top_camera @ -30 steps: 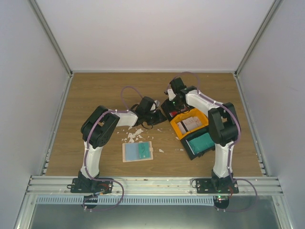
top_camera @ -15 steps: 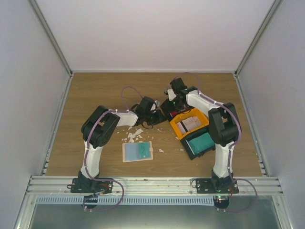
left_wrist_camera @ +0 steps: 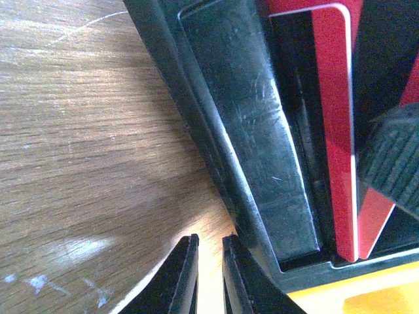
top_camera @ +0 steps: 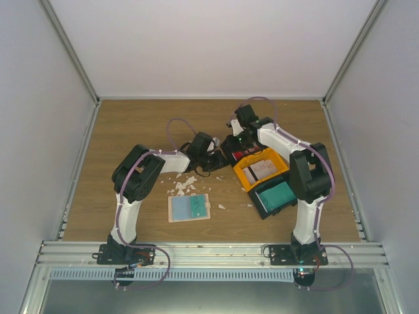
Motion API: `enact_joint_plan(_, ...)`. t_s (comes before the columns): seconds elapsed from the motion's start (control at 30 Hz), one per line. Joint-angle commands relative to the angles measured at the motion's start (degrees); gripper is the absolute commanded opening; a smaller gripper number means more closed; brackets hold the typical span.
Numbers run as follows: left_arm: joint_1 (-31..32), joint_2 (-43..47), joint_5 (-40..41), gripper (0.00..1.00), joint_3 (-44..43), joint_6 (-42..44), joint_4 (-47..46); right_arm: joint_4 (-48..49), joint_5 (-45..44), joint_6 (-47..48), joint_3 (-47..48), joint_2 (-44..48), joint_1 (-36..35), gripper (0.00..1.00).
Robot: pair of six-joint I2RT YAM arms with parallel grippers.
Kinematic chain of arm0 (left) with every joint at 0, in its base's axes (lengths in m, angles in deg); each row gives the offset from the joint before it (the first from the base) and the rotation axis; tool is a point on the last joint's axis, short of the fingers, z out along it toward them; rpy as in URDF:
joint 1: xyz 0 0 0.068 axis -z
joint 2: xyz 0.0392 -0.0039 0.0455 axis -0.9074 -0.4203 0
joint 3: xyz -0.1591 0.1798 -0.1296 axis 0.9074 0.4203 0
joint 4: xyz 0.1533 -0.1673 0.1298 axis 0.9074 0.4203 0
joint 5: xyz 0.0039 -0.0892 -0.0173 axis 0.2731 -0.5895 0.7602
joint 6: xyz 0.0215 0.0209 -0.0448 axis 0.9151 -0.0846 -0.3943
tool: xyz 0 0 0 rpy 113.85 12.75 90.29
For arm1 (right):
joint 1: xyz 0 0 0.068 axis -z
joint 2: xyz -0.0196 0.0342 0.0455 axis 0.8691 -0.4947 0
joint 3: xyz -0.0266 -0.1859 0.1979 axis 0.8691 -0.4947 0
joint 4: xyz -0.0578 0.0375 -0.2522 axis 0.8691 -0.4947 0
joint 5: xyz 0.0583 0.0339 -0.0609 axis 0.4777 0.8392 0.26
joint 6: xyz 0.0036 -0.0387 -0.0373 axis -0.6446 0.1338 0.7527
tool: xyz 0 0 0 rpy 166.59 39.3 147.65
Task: Put the credit cards into the card holder
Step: Pick up the credit card from the storage box.
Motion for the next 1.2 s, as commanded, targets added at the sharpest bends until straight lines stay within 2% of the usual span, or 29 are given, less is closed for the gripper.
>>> enact_joint_plan(0.0, -0.04, -0.45, -0.03, 0.15, -1.19, 0.62, -1.24, 0.1, -0.39, -0.32, -0.41, 1.83, 0.02, 0.09)
enact_joint_plan(0.23, -0.04, -0.24, -0.1, 0.15, -1.01, 0.62, -1.29, 0.31, -1.58, -0.56, -0.5, 2.06, 0.01, 0.0)
enact_joint_plan(0.47, -0.04, 1.33, -0.26, 0.17, -0.47, 1.42, -1.6, -1.28, -10.69, 0.03, 0.73, 3.96, 0.08, 0.0)
enact_joint_plan(0.63, -0.04, 4.36, 1.54, 0.26, -0.1, 2.97, -0.68, -2.72, -20.57, 0.22, 2.03, 7.16, 0.06, 0.01)
enact_joint_plan(0.73, -0.04, 7.45, 3.26, 0.34, 0.49, 3.87, 0.13, -0.93, -23.13, -0.21, 1.44, 11.26, 0.09, 0.01)
enact_joint_plan(0.9, -0.04, 14.53, 6.88, 0.44, 1.85, 5.47, 2.31, 2.54, -18.38, -0.94, -1.49, 18.92, -0.02, 0.0)
enact_joint_plan(1.07, -0.04, 24.27, 11.22, 0.53, 6.66, 6.85, 4.97, 8.55, -4.48, -2.41, -9.8, 27.73, -0.13, 0.0)
enact_joint_plan(1.17, -0.02, 31.71, 11.92, 0.64, 11.71, 7.18, 5.15, 13.52, 4.04, -4.68, -16.43, 32.33, -0.44, 0.0)
